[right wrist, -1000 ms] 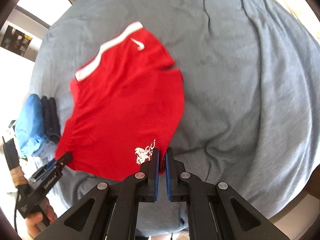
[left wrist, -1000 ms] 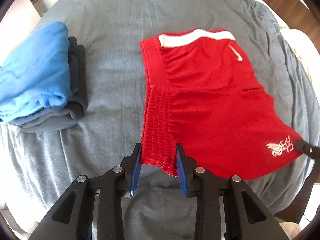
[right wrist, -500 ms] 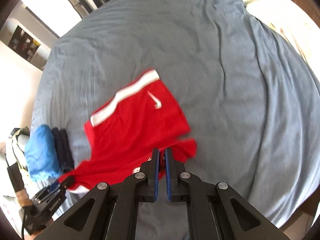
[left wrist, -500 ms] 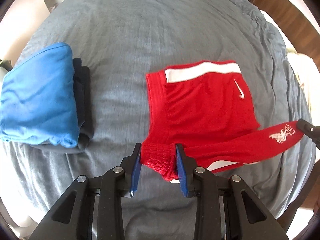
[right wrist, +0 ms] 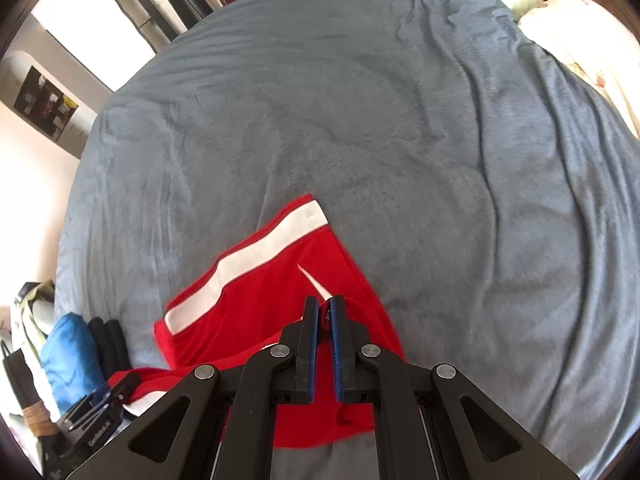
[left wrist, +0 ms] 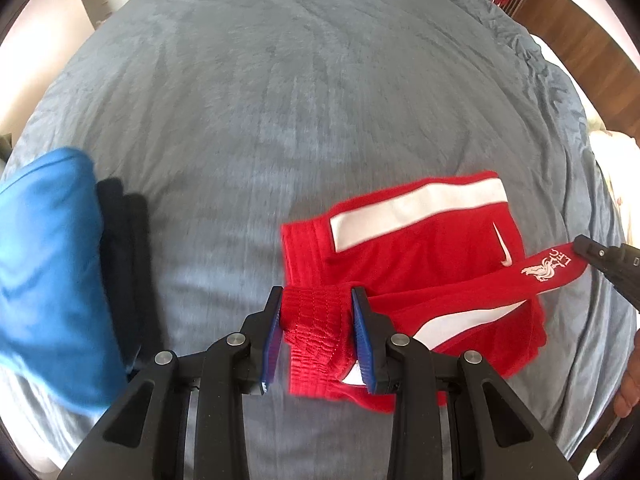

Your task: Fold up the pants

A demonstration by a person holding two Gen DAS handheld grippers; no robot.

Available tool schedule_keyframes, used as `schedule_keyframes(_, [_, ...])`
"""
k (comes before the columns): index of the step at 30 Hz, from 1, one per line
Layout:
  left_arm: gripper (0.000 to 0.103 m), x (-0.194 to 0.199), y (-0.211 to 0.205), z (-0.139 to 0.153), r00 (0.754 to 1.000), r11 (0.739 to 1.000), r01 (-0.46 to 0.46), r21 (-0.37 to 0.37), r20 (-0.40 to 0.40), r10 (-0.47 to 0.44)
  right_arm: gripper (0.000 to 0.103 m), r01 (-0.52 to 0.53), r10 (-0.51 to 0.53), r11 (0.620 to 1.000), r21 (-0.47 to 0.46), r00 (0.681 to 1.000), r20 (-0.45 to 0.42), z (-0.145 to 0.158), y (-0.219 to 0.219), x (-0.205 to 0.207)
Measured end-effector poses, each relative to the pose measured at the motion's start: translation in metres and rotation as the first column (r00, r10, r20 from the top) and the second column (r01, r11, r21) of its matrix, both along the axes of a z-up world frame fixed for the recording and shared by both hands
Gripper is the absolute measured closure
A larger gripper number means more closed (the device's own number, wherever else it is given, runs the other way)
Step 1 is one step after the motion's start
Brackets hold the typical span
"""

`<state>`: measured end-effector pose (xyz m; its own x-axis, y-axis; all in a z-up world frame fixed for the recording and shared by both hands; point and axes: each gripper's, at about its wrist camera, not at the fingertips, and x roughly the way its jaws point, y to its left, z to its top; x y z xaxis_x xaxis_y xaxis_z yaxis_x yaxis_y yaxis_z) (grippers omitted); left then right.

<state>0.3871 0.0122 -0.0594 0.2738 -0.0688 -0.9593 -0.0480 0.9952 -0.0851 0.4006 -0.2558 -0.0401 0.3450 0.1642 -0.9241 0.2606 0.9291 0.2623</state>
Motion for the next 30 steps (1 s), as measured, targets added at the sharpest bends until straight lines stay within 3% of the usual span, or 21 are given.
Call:
schedule_keyframes(9, [0.07,0.027,0.005,-0.031,0.999,1.0,-0.008,-0.019,-0.045,0.007,0.096,-0.036,0.036,0.999,-0.035,0.999,-0.016,-0.032,0.005,0.045])
schedule_keyframes(13, [0.049,0.031,0.006,-0.032,1.0,1.0,-0.003,0.02,-0.022,0.003,0.096,-0.052,0.051,0.998,-0.027,0.998,-0.024,-0.046,0.008,0.06])
schedule_keyframes(15, [0.045,0.03,0.007,-0.028,1.0,0.999,0.006,0.033,0.002,-0.006,0.095,-0.045,0.045,0.999,-0.007,0.999,-0.022,-0.052,0.009,0.065])
schedule_keyframes(17, [0.04,0.029,0.009,-0.022,1.0,0.999,0.004,0.032,0.027,-0.005,0.087,-0.05,0.05,0.999,-0.011,0.999,-0.014,-0.053,0.011,0.069])
schedule_keyframes(19, [0.037,0.026,0.013,-0.015,0.999,1.0,-0.007,0.029,0.054,0.006,0.062,-0.052,0.052,0.997,-0.052,0.999,0.009,-0.049,0.014,0.07])
schedule_keyframes(24, [0.036,0.012,0.018,-0.002,0.992,0.998,0.001,0.059,0.127,-0.008,0.061,-0.1,0.112,0.985,-0.138,0.991,0.078,-0.032,0.022,0.061])
schedule_keyframes(30, [0.037,-0.008,0.011,-0.004,0.984,0.994,0.088,0.066,0.153,-0.097,0.062,-0.223,0.23,0.971,-0.091,0.97,0.074,-0.041,0.03,0.048])
